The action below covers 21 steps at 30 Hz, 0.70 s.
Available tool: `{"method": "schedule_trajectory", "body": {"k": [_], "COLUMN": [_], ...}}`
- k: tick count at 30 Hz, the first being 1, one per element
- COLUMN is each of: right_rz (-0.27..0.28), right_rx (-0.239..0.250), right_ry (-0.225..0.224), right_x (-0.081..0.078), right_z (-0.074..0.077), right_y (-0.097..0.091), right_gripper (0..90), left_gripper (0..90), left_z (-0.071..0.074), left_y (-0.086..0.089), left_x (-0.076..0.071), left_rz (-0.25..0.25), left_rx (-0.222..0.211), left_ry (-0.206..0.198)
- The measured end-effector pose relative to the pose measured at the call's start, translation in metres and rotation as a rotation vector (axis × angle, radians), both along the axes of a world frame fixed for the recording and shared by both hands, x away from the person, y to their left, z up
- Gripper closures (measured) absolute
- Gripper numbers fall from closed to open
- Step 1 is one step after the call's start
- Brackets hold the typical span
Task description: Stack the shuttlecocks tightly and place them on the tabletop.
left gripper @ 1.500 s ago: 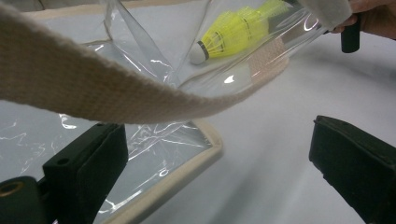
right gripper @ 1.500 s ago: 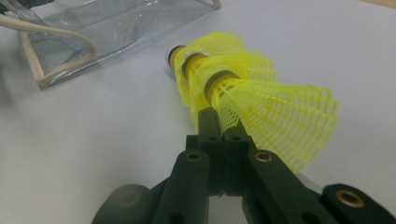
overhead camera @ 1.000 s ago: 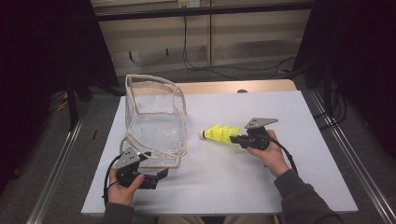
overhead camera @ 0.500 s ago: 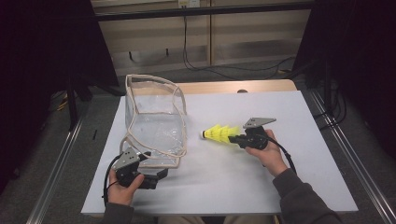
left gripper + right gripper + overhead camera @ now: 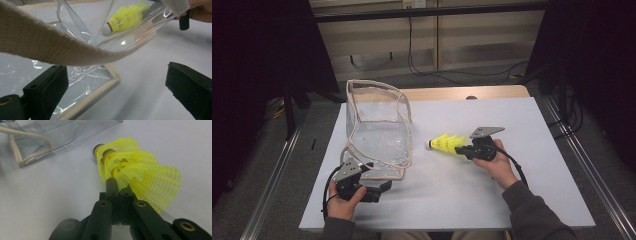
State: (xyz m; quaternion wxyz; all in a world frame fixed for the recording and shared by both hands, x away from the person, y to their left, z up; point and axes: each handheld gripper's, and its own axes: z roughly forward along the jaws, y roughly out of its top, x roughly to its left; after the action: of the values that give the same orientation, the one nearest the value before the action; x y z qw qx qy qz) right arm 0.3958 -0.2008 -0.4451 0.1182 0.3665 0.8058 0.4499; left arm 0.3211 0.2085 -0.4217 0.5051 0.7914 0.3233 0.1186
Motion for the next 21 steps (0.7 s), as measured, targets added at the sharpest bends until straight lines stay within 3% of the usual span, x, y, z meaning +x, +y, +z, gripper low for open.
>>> {"method": "schedule_trajectory", "body": {"k": [21], "right_rz": [-0.004], "right_rx": [-0.004], "right_ry": [0.016], "right_x": [-0.0007], "right_z": [-0.003], "right_y": [0.0053], "right_gripper": [86.9], "left_gripper": [4.6], "left_z": [-0.0004], "left_y": [0.0], "left_x": [0.0001], "left_rz": [0.0], "left_rx": [-0.004], "left_ry": [0.001]}}
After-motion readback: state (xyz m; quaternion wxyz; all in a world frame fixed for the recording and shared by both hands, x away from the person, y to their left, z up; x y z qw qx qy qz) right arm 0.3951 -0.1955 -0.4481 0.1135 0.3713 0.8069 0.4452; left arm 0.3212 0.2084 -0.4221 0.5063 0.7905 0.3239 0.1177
